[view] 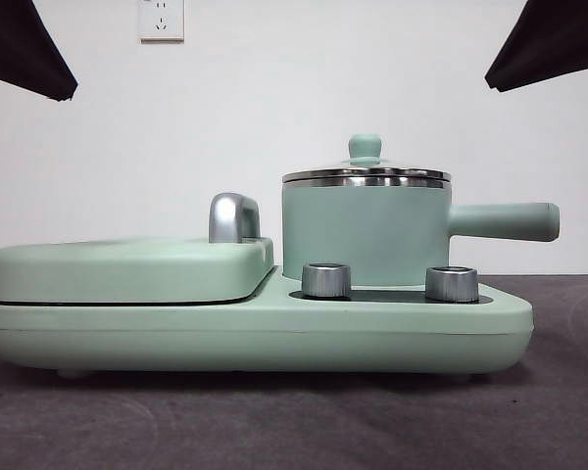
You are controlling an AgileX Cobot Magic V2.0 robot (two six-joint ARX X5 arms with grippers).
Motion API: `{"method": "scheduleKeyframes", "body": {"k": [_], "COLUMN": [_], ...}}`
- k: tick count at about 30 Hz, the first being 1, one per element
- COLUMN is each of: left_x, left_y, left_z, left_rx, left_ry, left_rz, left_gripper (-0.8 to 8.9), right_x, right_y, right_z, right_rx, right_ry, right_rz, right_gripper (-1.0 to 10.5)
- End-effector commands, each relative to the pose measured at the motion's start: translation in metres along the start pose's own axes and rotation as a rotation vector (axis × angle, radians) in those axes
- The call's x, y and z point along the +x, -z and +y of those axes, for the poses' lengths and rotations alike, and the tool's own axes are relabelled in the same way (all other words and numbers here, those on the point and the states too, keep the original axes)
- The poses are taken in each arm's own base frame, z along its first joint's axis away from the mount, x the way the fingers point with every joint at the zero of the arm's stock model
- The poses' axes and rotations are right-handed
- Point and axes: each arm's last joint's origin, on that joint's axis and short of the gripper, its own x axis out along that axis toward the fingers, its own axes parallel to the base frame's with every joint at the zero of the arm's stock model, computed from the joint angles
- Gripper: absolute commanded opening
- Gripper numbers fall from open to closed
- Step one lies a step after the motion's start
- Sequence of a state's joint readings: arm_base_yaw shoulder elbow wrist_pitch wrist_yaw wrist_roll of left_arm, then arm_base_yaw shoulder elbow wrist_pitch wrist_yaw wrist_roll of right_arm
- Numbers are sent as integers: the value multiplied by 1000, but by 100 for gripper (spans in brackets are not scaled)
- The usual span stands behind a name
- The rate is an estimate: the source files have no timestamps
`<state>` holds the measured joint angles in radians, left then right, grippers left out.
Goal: Put the buns in a small steamer
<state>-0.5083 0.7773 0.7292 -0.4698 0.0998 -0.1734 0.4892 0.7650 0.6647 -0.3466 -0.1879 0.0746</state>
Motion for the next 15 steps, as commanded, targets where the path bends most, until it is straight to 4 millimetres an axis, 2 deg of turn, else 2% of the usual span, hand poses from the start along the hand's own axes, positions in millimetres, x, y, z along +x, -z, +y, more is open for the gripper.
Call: {"method": "scheduleKeyframes", "body": {"k": [1, 12, 15], "left_x": [-1, -2, -7], "left_y": [0, -1, -1], "left_z": [-1, -1, 1], "left_rx": [1, 4, 97], "left_ry": [7, 9, -3], "left_rz": [12, 5, -17], "left_gripper": [16, 16, 18], "right_x": [-1, -2, -2], "right_y": [-2, -6, -6], "right_z": [2, 2, 2], "right_rx": [-7, -13, -13], "right_ry": [-16, -18, -18], "right_rz": [0, -36, -36], "right_gripper": [19, 19, 19]}}
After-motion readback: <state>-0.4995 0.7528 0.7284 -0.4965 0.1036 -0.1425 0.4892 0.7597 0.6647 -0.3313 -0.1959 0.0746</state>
